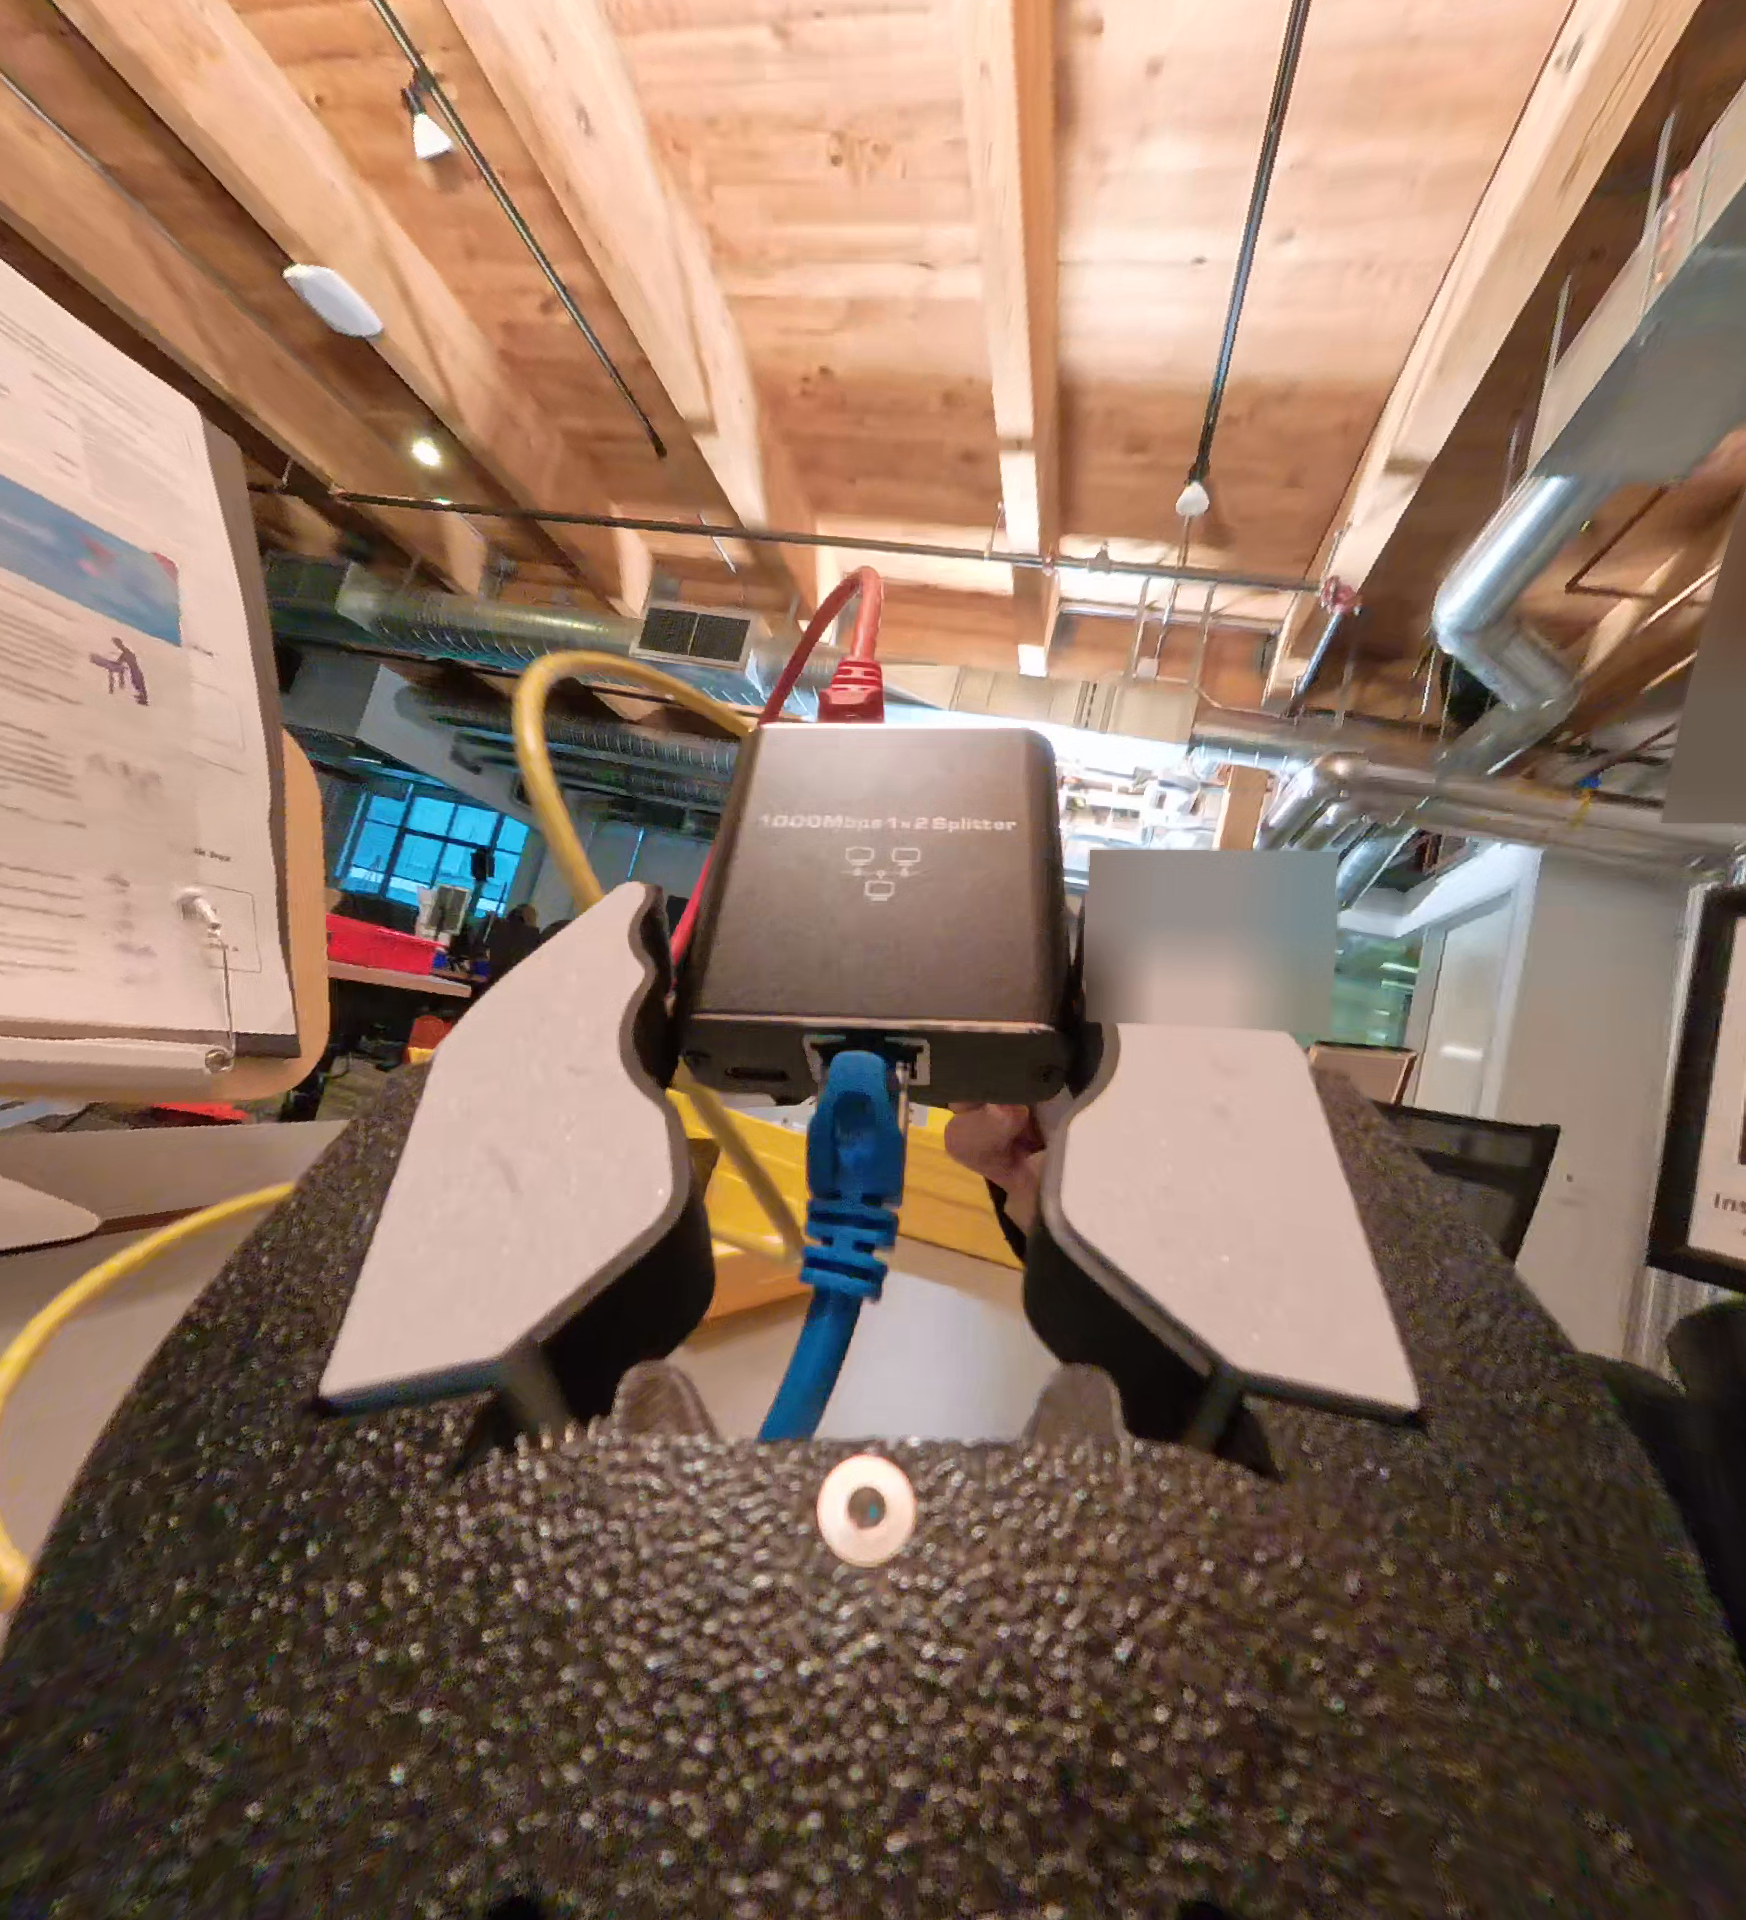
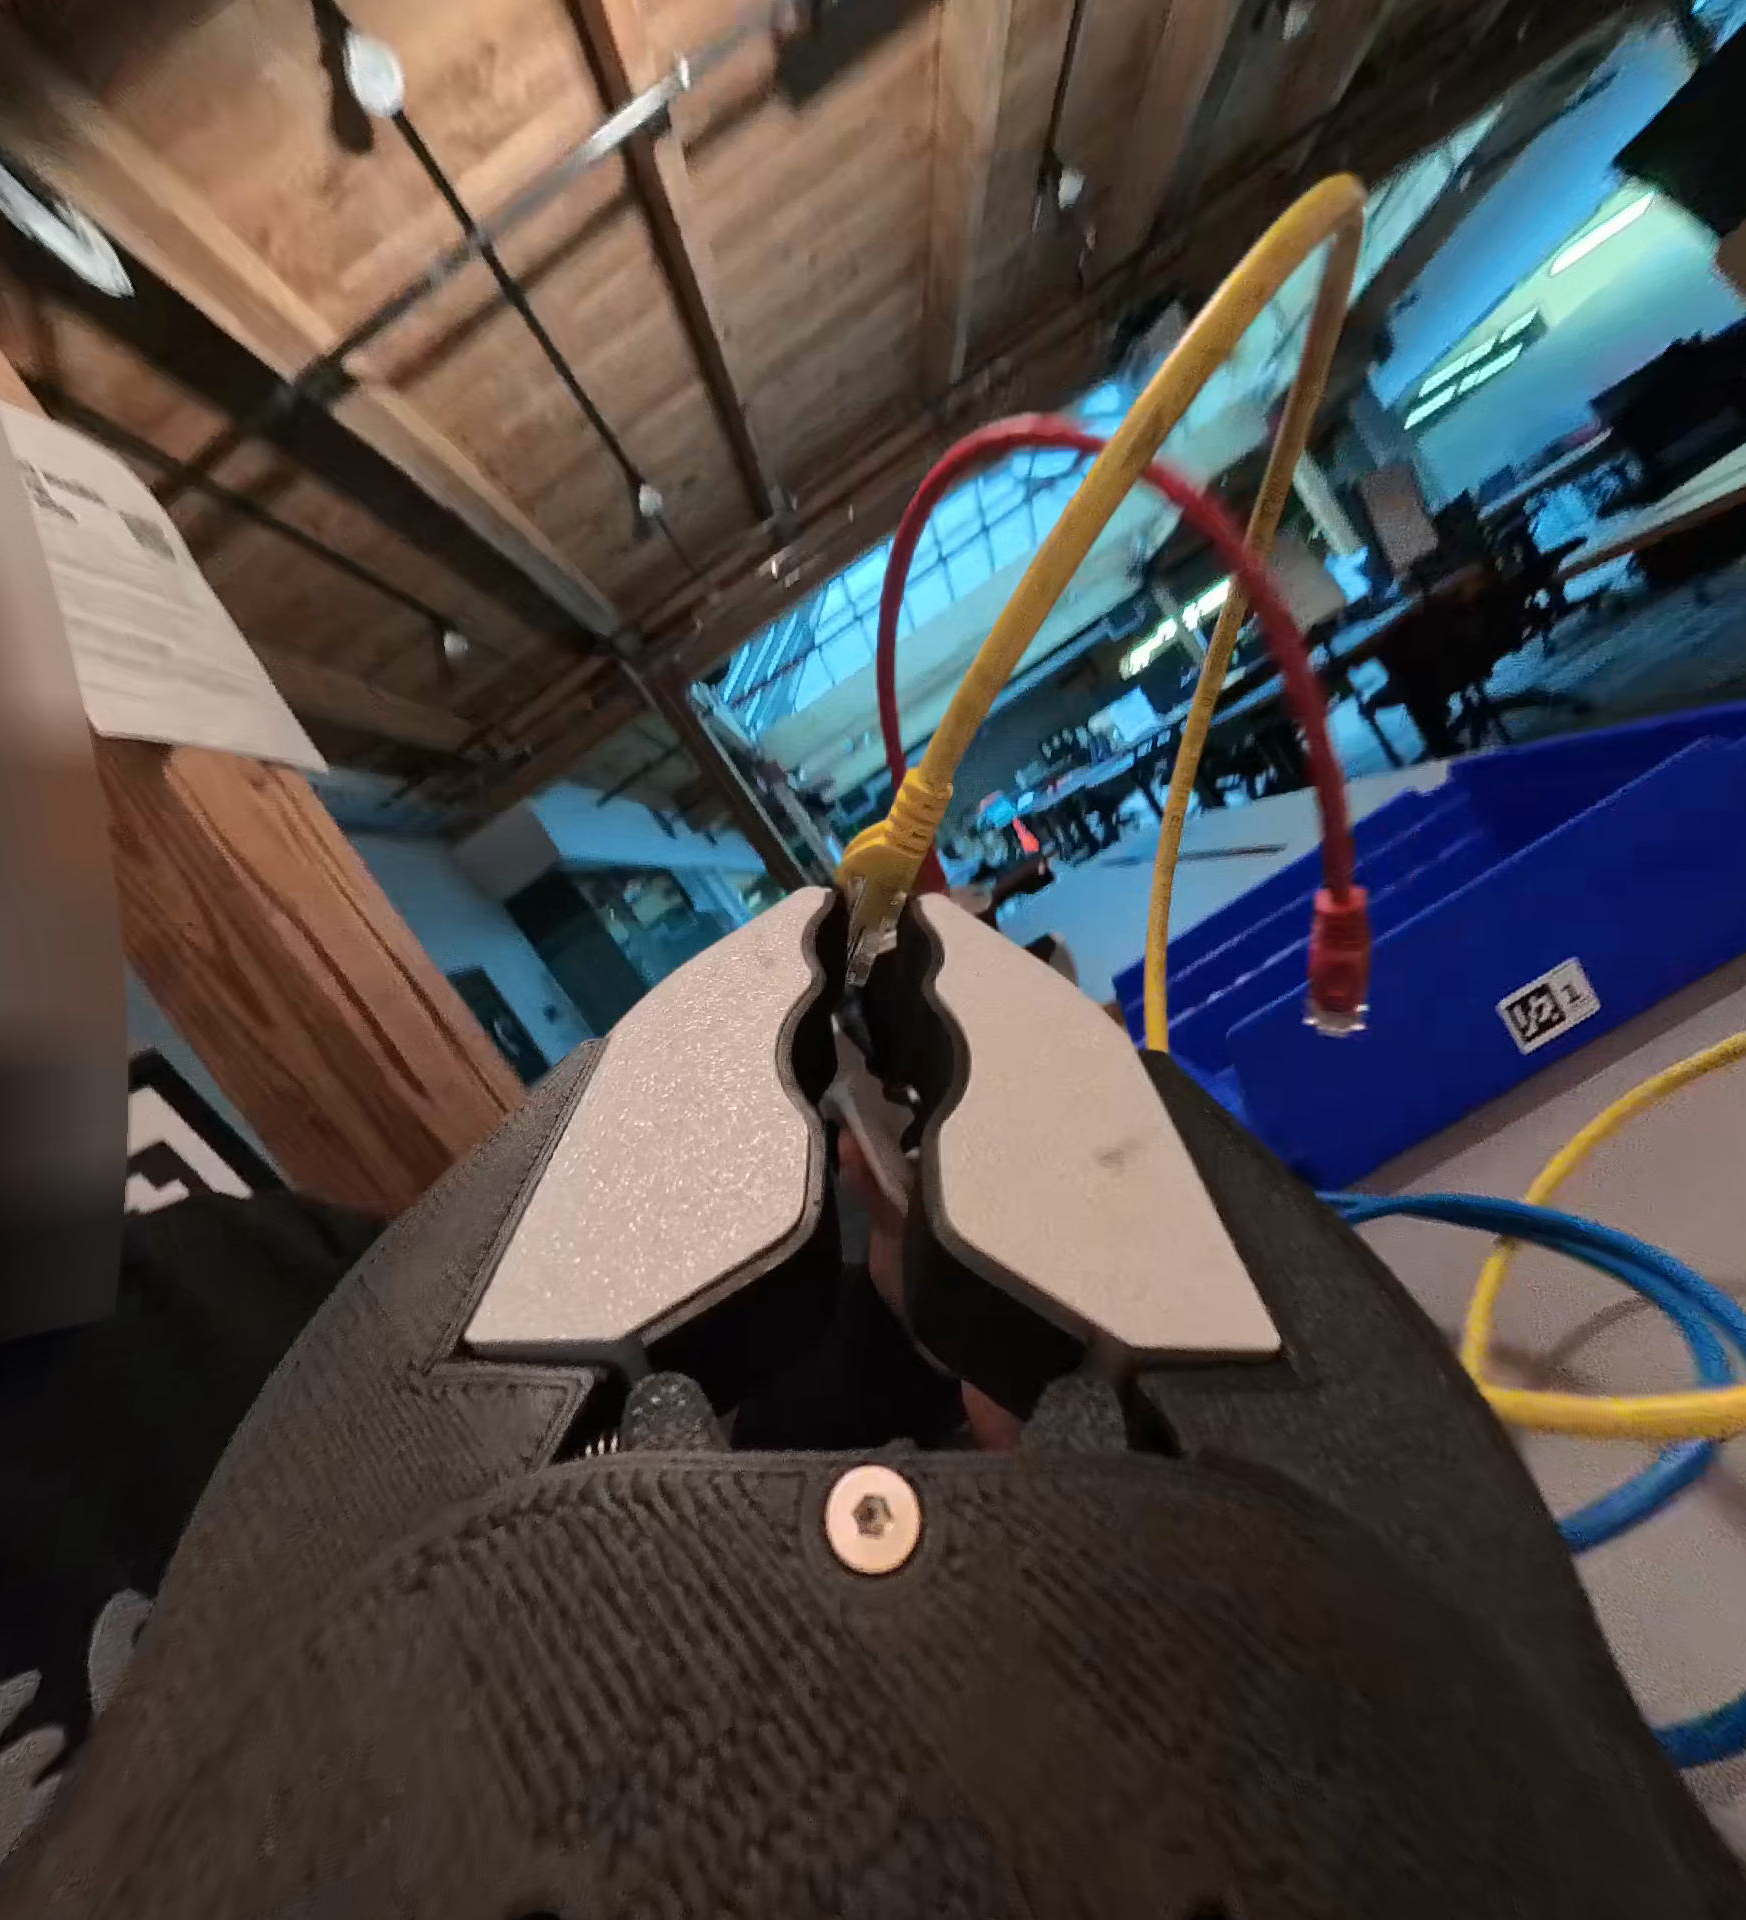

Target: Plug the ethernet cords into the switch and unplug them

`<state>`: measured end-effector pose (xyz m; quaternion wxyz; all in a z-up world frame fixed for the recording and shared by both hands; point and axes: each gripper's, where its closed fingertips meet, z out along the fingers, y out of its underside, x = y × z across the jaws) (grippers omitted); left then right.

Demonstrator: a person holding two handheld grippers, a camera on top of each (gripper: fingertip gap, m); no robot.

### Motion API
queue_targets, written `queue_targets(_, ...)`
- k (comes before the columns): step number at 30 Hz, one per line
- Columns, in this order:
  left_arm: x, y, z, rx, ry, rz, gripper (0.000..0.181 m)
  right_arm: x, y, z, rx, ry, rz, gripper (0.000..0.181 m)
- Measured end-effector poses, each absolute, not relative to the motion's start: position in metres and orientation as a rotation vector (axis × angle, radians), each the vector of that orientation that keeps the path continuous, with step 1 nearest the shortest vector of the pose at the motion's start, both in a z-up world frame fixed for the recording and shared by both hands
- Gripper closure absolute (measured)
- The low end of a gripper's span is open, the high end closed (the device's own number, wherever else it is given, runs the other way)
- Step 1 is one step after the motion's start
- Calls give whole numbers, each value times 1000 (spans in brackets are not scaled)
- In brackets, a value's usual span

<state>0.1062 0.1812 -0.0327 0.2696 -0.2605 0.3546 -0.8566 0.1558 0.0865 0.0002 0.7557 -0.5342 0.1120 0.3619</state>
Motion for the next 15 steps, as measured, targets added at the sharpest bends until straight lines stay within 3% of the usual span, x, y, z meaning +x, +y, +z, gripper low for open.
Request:
queue_targets(9,81,174,-22,-482,1064,-2463,108,205,73,-11,-1183,342,681,170)
queue_targets(15,69,162,-13,-386,1099,-2470,108,187,103,-39,-1276,349,734,170)
